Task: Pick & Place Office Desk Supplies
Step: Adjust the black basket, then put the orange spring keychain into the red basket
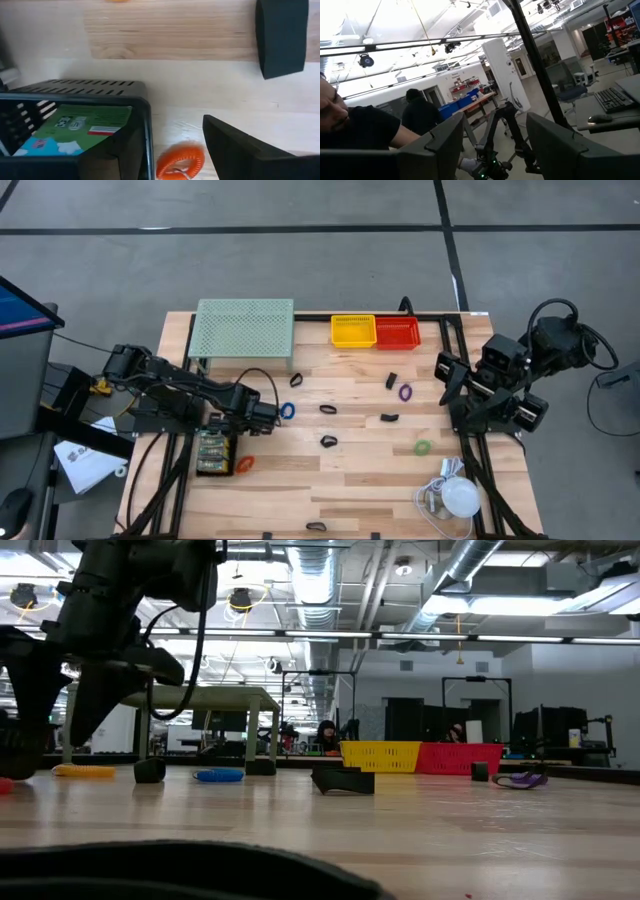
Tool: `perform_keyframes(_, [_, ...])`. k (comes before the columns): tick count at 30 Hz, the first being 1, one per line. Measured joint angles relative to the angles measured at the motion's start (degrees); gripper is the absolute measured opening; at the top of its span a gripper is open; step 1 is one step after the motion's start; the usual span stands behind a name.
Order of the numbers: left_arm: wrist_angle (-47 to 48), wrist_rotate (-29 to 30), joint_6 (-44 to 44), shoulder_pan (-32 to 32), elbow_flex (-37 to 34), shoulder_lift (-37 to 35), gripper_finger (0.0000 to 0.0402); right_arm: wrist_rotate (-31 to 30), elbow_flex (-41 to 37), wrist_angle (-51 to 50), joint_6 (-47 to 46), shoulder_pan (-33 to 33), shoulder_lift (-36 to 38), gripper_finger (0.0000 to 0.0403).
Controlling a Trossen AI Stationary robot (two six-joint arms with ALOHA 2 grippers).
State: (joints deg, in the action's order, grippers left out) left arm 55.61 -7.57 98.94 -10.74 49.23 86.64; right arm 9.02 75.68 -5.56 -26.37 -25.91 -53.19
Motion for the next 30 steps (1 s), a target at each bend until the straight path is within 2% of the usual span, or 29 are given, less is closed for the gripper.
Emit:
perform_keyframes(15, [7.8, 2.0, 0.3, 0.3, -0.3, -3.1, 0.0192, -0.5, 0.0, 0.9, 0.0, 0.0, -0.4, 0.0211])
perform_keyframes(30, [1.7, 7.3, -0.1, 0.3, -0.2, -8.6, 0.0182, -1.6, 0.0, 2.2, -0.2, 0.0, -2.1, 0.0211])
